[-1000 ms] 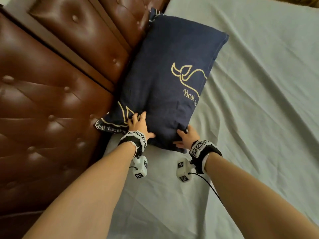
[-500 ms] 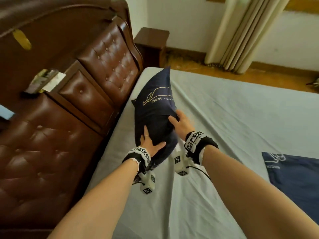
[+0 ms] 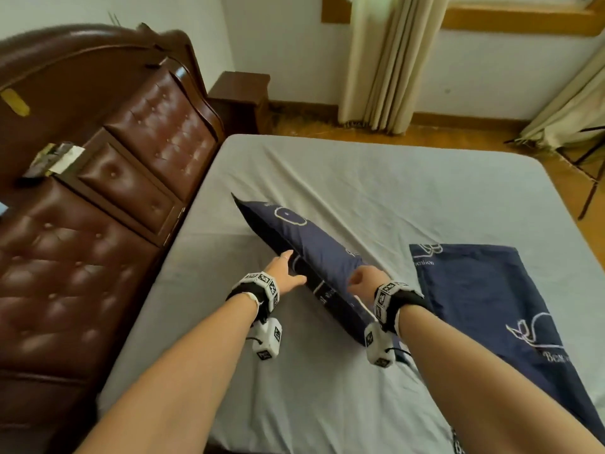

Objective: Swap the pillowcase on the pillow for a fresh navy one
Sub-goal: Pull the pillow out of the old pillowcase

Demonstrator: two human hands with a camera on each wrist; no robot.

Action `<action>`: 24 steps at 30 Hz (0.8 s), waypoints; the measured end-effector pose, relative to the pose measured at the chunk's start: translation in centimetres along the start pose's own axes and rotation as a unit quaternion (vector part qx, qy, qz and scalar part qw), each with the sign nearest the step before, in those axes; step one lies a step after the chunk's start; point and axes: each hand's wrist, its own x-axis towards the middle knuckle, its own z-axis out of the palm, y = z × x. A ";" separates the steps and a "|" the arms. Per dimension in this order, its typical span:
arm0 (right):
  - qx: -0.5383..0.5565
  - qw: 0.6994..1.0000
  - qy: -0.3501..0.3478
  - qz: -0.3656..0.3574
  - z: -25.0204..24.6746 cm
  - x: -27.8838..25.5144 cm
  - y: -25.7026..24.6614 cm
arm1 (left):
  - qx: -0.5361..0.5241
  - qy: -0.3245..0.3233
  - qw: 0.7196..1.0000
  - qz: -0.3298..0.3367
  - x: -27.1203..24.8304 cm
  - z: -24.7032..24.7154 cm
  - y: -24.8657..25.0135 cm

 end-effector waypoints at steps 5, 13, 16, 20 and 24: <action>0.042 0.999 -0.024 0.003 3.5 -2.0 4.7 | 0.058 -0.060 0.996 -0.006 -3.2 4.8 0.9; 0.038 0.998 -0.025 0.033 7.9 0.0 6.7 | 0.059 -0.066 0.996 -0.026 -1.9 8.9 -1.7; 0.029 0.998 -0.039 0.041 9.9 1.6 7.4 | 0.061 -0.081 0.994 -0.050 -0.5 10.7 -3.8; -0.014 0.996 -0.083 0.031 13.3 5.2 7.9 | 0.093 -0.082 0.991 -0.057 1.9 14.3 -7.0; -0.094 0.987 -0.124 -0.029 17.3 10.2 7.8 | 0.158 -0.101 0.981 -0.045 5.3 18.3 -9.9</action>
